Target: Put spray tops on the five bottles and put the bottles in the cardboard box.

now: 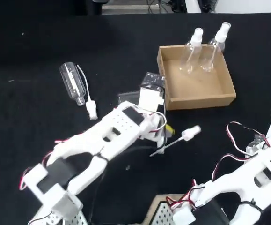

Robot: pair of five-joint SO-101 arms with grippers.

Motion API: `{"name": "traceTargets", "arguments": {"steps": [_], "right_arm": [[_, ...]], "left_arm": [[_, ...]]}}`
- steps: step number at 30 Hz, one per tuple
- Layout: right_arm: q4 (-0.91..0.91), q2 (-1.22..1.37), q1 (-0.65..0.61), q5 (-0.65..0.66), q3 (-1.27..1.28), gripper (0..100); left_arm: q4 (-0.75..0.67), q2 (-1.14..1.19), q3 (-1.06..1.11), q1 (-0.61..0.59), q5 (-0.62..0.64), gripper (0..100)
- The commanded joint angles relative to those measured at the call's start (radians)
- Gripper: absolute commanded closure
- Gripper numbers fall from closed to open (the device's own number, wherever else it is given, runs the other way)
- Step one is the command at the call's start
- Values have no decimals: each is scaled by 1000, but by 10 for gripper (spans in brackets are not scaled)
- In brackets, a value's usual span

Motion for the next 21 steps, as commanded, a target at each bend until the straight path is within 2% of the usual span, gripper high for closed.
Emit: {"name": "traceTargets", "arguments": {"steps": [1, 16, 21], "right_arm": [[-20, 2, 17, 28, -61, 988], [-20, 8, 25, 28, -59, 988], [-25, 2, -25, 21, 16, 988]], "left_arm": [[-6, 41, -73, -5, 8, 689], [11, 123, -62, 22, 8, 695], [118, 121, -101, 21, -48, 847]]}}
